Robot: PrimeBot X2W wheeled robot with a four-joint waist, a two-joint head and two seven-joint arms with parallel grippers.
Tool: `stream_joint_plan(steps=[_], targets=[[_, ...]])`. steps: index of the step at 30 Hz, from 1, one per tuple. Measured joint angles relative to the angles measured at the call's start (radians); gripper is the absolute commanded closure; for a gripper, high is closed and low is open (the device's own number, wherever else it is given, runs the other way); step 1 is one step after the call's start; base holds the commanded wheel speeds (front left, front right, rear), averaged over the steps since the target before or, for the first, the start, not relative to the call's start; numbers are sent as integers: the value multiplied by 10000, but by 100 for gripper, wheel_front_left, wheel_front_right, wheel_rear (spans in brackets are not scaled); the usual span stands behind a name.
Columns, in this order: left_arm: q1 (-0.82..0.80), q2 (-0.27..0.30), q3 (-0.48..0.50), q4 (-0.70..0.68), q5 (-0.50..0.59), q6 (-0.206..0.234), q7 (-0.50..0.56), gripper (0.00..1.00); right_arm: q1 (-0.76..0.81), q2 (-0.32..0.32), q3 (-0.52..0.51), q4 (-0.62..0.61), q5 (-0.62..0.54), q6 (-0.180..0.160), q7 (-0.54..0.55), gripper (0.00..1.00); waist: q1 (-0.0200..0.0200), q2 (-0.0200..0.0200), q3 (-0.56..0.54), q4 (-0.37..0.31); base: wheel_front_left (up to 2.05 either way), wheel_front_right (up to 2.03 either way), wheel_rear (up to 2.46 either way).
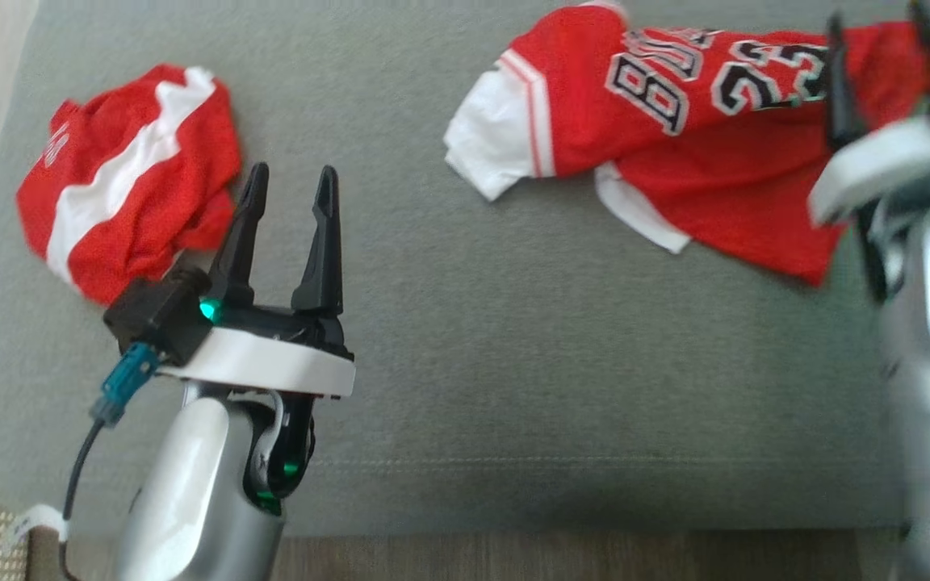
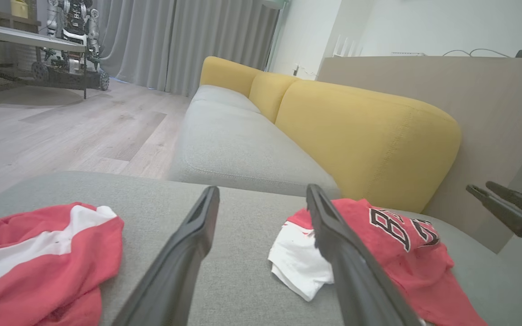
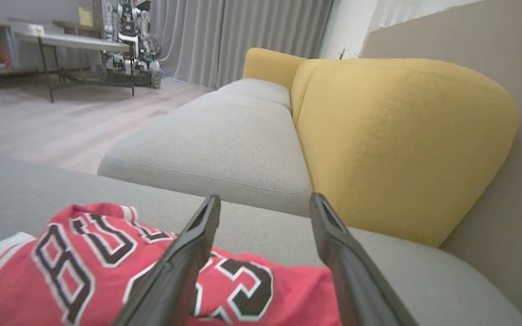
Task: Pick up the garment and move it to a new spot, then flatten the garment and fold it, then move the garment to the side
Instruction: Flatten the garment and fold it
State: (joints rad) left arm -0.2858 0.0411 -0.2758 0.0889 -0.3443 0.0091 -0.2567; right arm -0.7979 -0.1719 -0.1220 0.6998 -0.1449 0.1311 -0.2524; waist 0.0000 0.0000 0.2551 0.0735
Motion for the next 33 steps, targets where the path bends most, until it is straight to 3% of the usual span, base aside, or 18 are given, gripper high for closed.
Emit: stream_joint_plan(steps=[7,14,24,33], targets=[[335,2,142,52,2,6,0,0,2955,746,157,-2420,1432,0,0,0,0,0,-515,-616,0,0,0],[569,6,284,98,2,-2,0,0,4880,1089,155,-3616,2040,0,0,0,0,0,-630,-953,0,0,0],[570,6,261,144,2,-19,0,0,5258,1127,288,-3754,2642,0,0,0,0,0,-649,-950,0,0,0],[579,6,169,155,2,-17,0,0,5218,1154,-71,-2550,3338,-2,0,0,0,0,-676,-852,0,0,0]])
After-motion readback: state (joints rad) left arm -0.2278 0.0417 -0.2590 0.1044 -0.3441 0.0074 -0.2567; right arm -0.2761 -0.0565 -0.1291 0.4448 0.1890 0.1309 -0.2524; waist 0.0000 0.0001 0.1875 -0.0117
